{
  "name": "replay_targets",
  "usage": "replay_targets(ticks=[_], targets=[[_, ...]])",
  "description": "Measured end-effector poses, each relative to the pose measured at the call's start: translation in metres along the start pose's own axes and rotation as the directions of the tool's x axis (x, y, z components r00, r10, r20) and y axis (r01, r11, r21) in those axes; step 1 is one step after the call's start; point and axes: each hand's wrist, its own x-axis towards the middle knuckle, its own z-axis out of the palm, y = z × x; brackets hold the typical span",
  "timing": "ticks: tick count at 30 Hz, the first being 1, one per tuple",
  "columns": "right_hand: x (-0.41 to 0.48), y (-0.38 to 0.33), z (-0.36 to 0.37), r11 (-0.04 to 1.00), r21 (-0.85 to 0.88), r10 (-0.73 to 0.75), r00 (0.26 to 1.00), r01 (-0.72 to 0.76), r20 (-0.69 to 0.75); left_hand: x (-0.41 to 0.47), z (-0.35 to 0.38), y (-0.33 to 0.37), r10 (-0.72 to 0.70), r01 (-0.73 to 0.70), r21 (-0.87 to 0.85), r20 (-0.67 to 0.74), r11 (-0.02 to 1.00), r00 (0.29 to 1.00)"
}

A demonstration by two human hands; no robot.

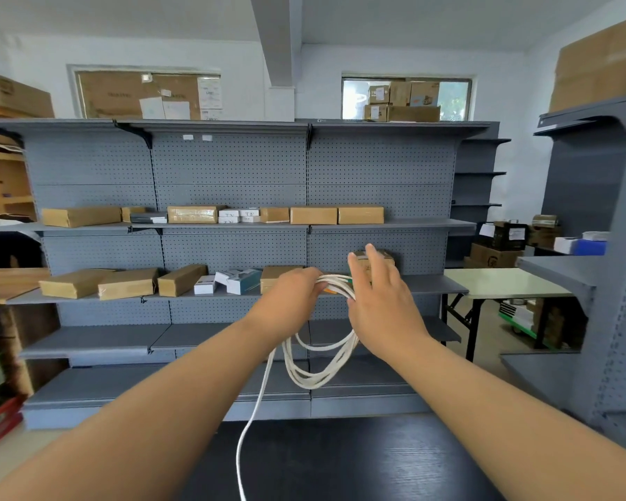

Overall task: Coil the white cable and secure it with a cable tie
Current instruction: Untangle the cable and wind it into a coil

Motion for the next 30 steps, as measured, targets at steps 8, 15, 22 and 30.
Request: replay_targets(ticks=[8,15,22,30], targets=[[0.006,-0.017,0.006,0.995,0.100,-0.011,0.969,-0.014,0.246,-0.001,-0.002,-0.006,0.122,-0.132,0.085,0.119,0.988,0.985],[0.010,-0.017,0.013,0.920,0.276,0.200,0.940,-0.277,0.276,-0.013,0.007,-0.015,-0.079,0.084,-0.251,0.030,0.964,0.996],[0.015,-0.006,0.017,0.758,0.475,0.370,0.894,-0.447,0.253,-0.025,0.025,-0.025,-0.327,0.333,-0.720,0.154,0.609,0.932],[0.008,0.005,0.011,0.645,0.586,0.429,0.867,-0.491,0.255,-0.028,0.030,-0.018,-0.257,0.332,-0.915,0.272,0.228,0.927]])
